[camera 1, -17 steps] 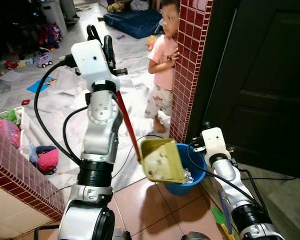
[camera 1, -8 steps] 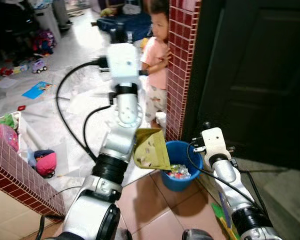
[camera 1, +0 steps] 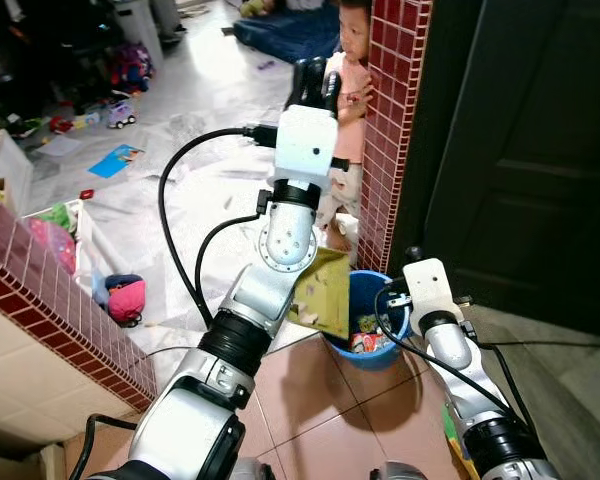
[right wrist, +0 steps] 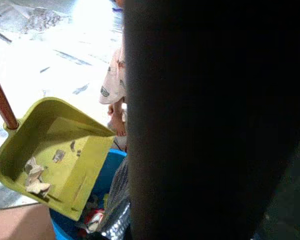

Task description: Sweep floor

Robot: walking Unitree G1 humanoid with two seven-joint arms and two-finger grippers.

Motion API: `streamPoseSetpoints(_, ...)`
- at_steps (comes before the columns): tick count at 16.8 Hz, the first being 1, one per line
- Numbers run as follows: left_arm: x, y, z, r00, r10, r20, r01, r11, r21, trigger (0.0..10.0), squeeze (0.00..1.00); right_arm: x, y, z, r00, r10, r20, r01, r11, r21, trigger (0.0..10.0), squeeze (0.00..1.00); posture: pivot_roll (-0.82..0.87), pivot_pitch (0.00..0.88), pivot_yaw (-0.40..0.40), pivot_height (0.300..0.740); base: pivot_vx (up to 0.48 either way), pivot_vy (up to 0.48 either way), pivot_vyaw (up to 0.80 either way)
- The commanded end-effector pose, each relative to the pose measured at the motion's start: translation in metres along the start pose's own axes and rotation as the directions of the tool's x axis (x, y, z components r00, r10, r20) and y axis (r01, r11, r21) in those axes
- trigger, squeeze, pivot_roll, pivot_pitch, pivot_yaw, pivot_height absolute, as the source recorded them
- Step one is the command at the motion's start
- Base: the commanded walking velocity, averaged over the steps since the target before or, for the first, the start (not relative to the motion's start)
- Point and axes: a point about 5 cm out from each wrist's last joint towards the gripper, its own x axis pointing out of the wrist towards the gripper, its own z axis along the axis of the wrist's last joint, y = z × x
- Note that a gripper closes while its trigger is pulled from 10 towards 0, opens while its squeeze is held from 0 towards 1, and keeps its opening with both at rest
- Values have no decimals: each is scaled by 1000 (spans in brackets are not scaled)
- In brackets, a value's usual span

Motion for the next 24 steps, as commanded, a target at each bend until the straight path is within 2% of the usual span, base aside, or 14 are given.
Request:
streamPoseSetpoints(1,10,-28,21,999,-18,47,23,994,-111,10000,0,1,3,6,1000,-5,16,5,1000,15,10000,0,-108,0,149,740,0,0,0)
streamPoseSetpoints(4,22,-28,31,997,-6,79,17,990,-139,10000,0,3,3,8,1000,-8,21,8,1000,17,10000,0,-109,0,150,740,0,0,0)
streamPoseSetpoints(7,30,-40,46,987,-51,151,76,984,-164,10000,0,5,4,9,1000,-5,24,5,1000,15,10000,0,-104,0,146,740,0,0,0)
streamPoseSetpoints(8,28,-62,60,963,-155,222,200,960,-196,10000,0,7,6,10,1000,-1,29,1,1000,14,10000,0,-107,0,148,740,0,0,0)
streamPoseSetpoints(9,23,-74,65,942,-231,243,288,929,-234,10000,0,7,6,11,1000,-2,30,1,1000,14,10000,0,-107,0,148,740,0,0,0)
streamPoseSetpoints(11,3,-106,74,827,-461,322,540,810,-228,10000,0,6,6,10,1000,-6,31,5,1000,16,10000,0,-107,0,148,740,0,0,0)
streamPoseSetpoints(12,-8,-117,76,757,-550,354,636,745,-202,10000,0,6,6,10,999,-8,31,7,1000,17,10000,0,-107,0,148,740,0,0,0)
streamPoseSetpoints(13,-21,-127,75,662,-647,379,732,666,-142,10000,0,6,6,10,999,-10,31,10,1000,18,10000,0,-107,0,148,740,0,0,0)
streamPoseSetpoints(14,-26,-129,71,637,-675,372,759,635,-146,10000,0,7,5,11,999,-13,32,12,1000,19,10000,0,-110,0,157,740,0,0,0)
streamPoseSetpoints(16,-31,-129,71,581,-711,396,796,599,-93,10000,0,7,5,10,999,-16,32,15,1000,18,10000,0,-107,0,156,740,0,0,0)
streamPoseSetpoints(18,-34,-130,76,488,-762,427,841,542,6,10000,0,8,6,11,999,-15,34,15,1000,15,10000,0,-104,0,152,740,0,0,0)
streamPoseSetpoints(20,-36,-131,77,430,-793,432,863,502,61,10000,0,9,7,12,999,-14,37,13,1000,13,10000,0,-105,0,152,740,0,0,0)
streamPoseSetpoints(21,-36,-130,79,432,-791,433,863,502,55,10000,0,10,7,12,999,-13,38,13,1000,12,10000,0,-106,0,151,740,0,0,0)
streamPoseSetpoints(24,-10,-110,86,586,-675,447,756,654,-4,10000,0,12,7,15,999,-13,39,13,1000,8,10000,0,-106,0,144,740,0,0,0)
